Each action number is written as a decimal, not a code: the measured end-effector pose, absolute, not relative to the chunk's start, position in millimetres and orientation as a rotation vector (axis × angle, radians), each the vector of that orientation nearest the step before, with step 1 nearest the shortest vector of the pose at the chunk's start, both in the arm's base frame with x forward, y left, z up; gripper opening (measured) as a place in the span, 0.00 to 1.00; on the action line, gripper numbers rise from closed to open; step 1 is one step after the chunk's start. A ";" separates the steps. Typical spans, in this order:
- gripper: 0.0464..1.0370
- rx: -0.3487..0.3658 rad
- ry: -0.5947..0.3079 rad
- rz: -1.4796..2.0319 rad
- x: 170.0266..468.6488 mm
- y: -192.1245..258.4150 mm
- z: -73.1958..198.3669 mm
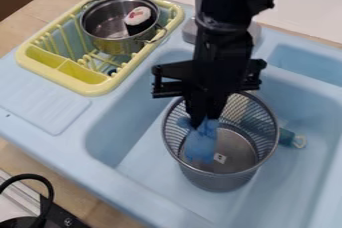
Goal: Put the blue object in the upper side of the sink
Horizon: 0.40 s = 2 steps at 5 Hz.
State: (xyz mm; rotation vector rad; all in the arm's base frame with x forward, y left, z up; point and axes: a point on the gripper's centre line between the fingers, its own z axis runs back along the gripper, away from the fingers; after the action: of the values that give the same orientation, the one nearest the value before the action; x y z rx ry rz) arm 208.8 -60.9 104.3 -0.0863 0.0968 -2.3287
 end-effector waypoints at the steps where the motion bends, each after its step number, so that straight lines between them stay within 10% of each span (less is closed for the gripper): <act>1: 0.01 -0.032 -0.008 -2.229 209.3 -59.8 123.1; 2: 0.01 0.065 -0.159 -2.214 222.0 -66.3 134.5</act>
State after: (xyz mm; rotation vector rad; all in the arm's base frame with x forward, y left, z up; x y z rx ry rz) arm 222.0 -66.3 134.5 0.0651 -0.1590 -2.2143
